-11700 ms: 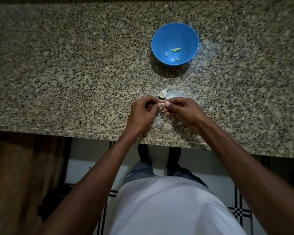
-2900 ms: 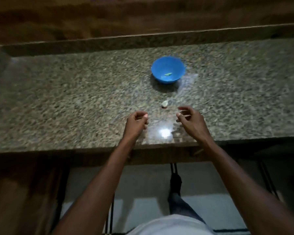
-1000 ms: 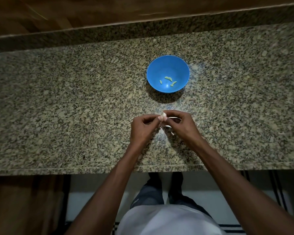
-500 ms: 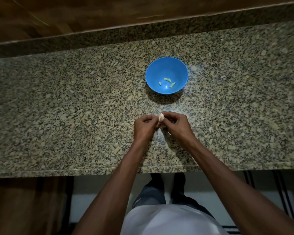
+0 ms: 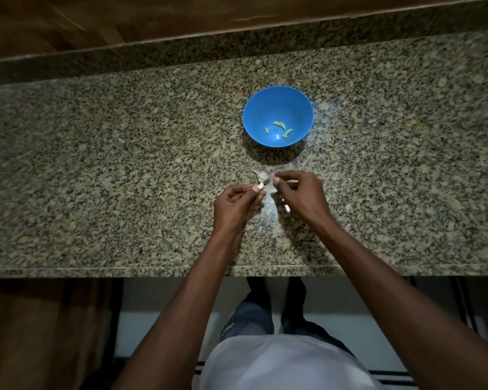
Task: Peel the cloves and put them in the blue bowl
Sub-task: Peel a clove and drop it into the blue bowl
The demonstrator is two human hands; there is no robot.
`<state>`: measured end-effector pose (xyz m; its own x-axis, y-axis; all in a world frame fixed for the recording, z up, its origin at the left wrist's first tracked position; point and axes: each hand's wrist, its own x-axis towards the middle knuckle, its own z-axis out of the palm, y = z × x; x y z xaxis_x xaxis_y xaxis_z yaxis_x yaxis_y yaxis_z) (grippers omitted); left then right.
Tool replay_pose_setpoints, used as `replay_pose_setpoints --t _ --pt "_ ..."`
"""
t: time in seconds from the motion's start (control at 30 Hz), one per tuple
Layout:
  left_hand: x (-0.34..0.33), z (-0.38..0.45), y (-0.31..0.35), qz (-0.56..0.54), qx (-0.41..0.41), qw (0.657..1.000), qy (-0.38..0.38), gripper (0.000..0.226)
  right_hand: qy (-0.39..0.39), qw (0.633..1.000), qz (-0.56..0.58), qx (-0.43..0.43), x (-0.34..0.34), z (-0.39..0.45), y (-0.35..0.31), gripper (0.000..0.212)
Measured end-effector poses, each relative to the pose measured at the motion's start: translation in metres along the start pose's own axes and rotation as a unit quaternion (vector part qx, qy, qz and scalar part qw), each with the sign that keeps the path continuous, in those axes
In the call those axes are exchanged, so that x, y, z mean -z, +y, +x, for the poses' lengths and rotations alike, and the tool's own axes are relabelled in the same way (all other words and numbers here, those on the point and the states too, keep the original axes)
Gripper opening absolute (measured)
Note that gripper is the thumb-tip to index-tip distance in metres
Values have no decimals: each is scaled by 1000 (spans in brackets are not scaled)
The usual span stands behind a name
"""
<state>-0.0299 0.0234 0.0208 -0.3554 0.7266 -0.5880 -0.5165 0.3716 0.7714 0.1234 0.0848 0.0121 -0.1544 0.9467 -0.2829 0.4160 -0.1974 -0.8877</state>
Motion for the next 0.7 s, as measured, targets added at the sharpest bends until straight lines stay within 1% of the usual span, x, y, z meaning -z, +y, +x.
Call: replay_pose_setpoints --t 0.03,0.1,0.17,0.23,0.3,0.37,0.43,0.47,0.53,0.57,0.63,0.7 --pt "-1 -2 -3 -1 2 1000 -4 23 -22 998 52 -31 1 -7 0 28" --pt "-4 -4 -12 11 0 1000 -10 22 -71 979 166 -91 2 -20 -1 23" --pt "-9 -8 -20 15 3 1000 -14 19 -72 955 257 -131 0 -26 0 22" --pt "-13 -15 -24 29 4 999 -24 21 -53 944 290 -147 -1 -28 2 21" --pt "-16 -20 -26 60 -16 997 -40 23 -46 953 270 -133 4 -27 4 19" --pt "-12 -22 -25 123 -59 990 -45 22 -36 976 192 -95 12 -24 6 16" --pt "-4 -17 -25 233 -114 966 -17 21 -22 999 29 -11 21 -18 10 15" --pt "1 -11 -26 294 -138 946 5 21 -25 997 -62 42 23 -15 11 14" --pt "8 -2 -29 406 -173 897 41 27 -49 965 -217 141 24 -8 15 12" --pt "9 2 -29 450 -187 872 43 32 -63 943 -277 172 23 -5 16 14" --pt "12 7 -29 539 -216 814 19 46 -87 904 -366 202 19 -2 16 17" --pt "13 9 -26 612 -233 755 1 60 -91 868 -427 238 16 0 14 19"
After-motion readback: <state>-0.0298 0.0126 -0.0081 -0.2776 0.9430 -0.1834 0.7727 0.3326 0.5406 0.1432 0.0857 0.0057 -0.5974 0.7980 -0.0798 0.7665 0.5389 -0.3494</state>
